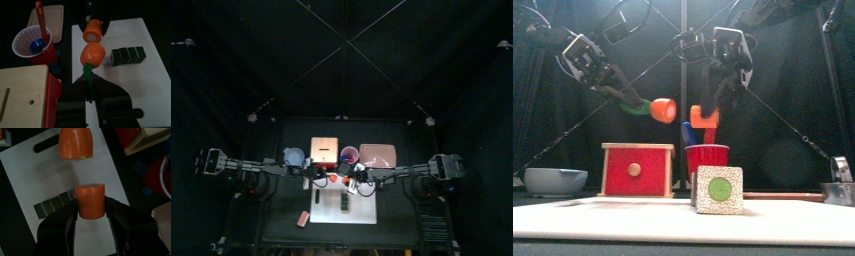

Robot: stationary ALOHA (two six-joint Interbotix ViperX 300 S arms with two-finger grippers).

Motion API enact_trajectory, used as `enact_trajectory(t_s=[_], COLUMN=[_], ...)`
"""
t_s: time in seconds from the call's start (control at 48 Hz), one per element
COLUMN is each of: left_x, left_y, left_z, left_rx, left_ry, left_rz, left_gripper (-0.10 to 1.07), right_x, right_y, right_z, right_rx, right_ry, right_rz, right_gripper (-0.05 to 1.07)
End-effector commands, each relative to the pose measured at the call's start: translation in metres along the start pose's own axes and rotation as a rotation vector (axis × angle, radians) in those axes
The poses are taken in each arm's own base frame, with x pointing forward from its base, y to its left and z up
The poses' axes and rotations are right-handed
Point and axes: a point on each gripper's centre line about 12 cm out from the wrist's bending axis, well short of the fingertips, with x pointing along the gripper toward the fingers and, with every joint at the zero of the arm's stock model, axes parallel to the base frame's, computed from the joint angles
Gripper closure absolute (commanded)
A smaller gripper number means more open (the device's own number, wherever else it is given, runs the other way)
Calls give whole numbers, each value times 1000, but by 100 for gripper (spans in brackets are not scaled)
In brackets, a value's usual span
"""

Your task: Break apart carrot

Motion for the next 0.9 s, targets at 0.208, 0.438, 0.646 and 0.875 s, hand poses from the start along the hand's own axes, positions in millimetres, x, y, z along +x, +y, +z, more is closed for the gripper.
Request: enact_trajectory(t_s=[0.208,0.438,0.646,0.875], left_x=[-12,-22,-26,-27], left_y=[2,2,-1,-2], left_z=[5,4,4,2], left_rx=[-1,0,-18,-24], left_ry=[-40,-60,-69,-68], left_rz=[9,13,5,2], left_gripper=[54,53,53,53], right_x=[-25,-33,-35,-35], right_y=[2,2,8,8], right_z=[5,-5,-10,-9], right_rx=[-10,-14,-29,-28], right_ry=[-62,-91,-115,-121], right_rz=[25,47,74,76], right_gripper=[69,69,69,69])
